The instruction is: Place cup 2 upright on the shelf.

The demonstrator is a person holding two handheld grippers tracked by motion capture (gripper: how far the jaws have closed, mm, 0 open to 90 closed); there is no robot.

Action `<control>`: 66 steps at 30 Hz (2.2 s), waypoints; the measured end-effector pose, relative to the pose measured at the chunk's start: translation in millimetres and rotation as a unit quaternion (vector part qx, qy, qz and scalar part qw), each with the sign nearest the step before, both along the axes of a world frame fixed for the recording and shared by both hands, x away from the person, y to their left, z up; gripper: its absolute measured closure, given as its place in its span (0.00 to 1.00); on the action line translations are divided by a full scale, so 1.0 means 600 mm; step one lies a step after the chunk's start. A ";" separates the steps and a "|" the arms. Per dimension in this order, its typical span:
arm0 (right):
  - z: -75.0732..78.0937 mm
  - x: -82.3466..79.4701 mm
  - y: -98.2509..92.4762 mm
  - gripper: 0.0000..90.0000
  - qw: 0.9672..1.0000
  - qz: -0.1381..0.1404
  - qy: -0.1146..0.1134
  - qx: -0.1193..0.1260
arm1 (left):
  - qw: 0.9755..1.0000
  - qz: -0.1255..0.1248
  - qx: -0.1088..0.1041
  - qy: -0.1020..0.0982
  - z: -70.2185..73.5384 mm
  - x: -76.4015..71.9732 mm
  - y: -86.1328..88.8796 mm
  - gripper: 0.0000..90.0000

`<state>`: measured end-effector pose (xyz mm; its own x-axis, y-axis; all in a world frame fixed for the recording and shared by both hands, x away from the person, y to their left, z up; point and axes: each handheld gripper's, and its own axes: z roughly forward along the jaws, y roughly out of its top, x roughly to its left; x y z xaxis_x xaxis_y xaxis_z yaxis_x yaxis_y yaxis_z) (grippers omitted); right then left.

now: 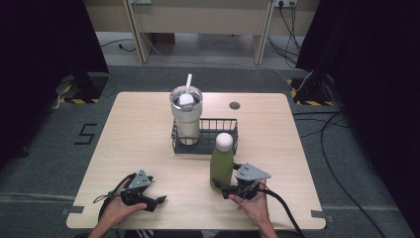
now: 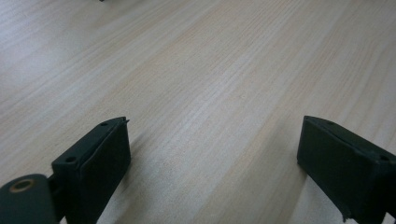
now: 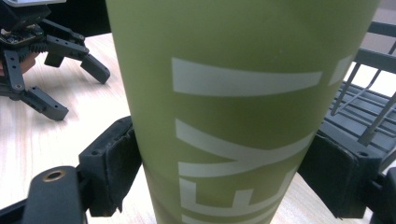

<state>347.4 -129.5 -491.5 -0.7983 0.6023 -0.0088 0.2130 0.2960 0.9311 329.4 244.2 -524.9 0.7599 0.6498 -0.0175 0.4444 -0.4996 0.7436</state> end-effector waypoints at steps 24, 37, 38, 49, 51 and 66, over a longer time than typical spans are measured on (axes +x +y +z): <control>-0.014 0.010 0.011 0.23 1.000 0.002 -0.005 0.023 | 1.000 0.000 0.000 0.000 0.000 0.000 0.000 0.10; -0.002 0.009 0.010 0.23 1.000 -0.004 -0.017 0.011 | 1.000 0.000 0.000 0.000 0.000 0.000 0.000 0.10; 0.001 0.008 0.009 0.23 1.000 -0.005 -0.014 0.010 | 1.000 0.000 0.000 0.000 0.000 0.000 0.000 0.10; 0.020 0.017 -0.002 0.23 1.000 -0.013 -0.015 0.022 | 1.000 0.001 0.000 -0.001 0.000 0.000 0.000 0.10; 0.025 0.019 -0.005 0.23 0.999 -0.017 -0.019 0.022 | 1.000 0.001 0.000 0.000 0.000 0.000 0.000 0.10; 0.077 0.040 -0.013 0.23 0.999 -0.031 -0.032 0.027 | 1.000 0.001 -0.001 0.000 0.000 0.001 0.000 0.10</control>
<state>371.3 -137.3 -445.4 -0.7580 0.6517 -0.0257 0.1686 0.2339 0.9575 329.7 244.1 -525.1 0.7589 0.6510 -0.0176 0.4444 -0.4979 0.7447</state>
